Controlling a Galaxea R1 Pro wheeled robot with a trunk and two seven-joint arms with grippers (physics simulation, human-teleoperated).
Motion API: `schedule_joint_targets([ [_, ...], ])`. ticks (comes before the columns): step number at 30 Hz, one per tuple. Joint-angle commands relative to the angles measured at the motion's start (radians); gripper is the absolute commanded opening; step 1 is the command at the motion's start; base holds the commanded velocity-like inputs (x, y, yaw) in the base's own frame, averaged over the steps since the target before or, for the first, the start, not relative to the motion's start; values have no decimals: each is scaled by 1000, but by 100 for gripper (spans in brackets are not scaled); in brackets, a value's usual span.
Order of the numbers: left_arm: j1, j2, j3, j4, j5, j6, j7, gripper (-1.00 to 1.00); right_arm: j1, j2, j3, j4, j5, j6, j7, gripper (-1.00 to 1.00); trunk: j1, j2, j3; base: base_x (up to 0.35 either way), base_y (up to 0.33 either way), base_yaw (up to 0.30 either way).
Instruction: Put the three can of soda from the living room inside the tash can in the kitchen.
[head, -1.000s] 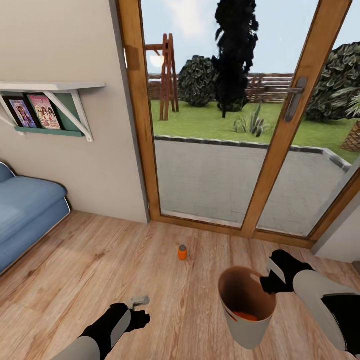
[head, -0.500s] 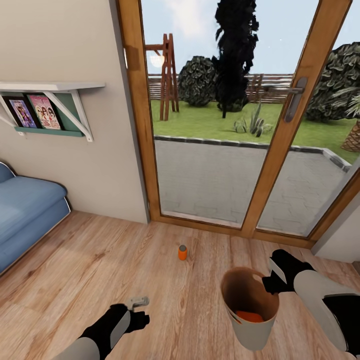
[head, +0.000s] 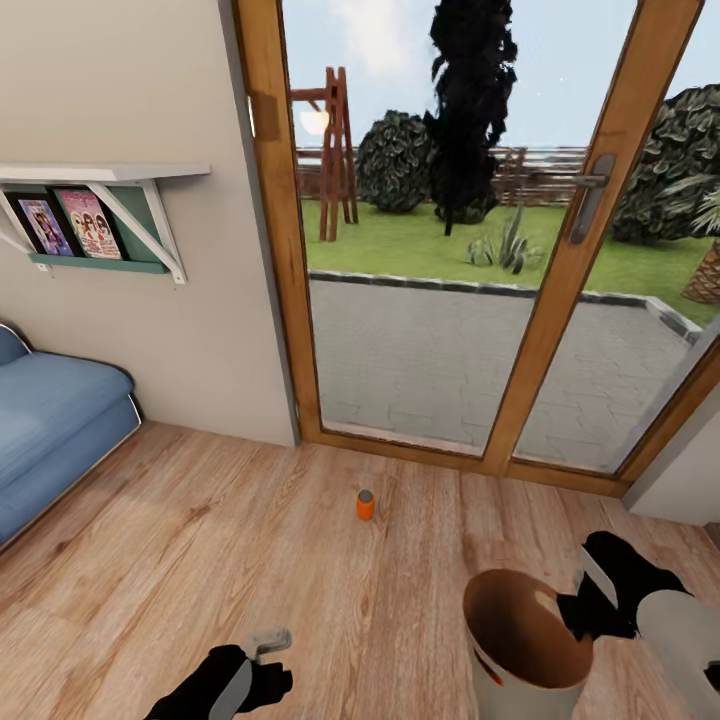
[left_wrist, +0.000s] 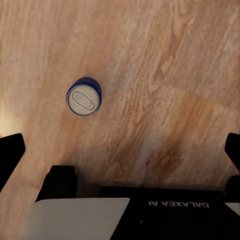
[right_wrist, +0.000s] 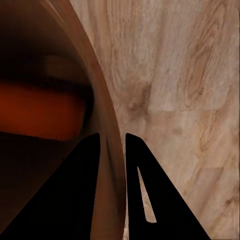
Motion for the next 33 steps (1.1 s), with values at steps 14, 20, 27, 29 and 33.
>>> schedule_joint_targets([
  [14, 1, 4, 9, 73, 1, 23, 4, 100, -33, -27, -19, -82, -5, 0, 51, -100, 0, 0, 0, 0, 0, 0],
  [20, 1, 29, 9, 96, 1, 23, 4, 100, -33, -27, -18, -82, -3, 0, 52, -100, 0, 0, 0, 0, 0, 0],
  [27, 1, 65, 10, 100, 6, 16, -8, 100, -33, -25, -12, -82, -3, 0, 52, -100, 0, 0, 0, 0, 0, 0],
  [29, 1, 71, 10, 101, 6, 15, -21, 100, -33, -25, -12, -82, -2, 0, 52, -100, 0, 0, 0, 0, 0, 0],
  [33, 1, 91, 10, 101, 7, 12, -78, 100, -33, -25, -10, -82, -2, 0, 52, -100, 0, 0, 0, 0, 0, 0],
])
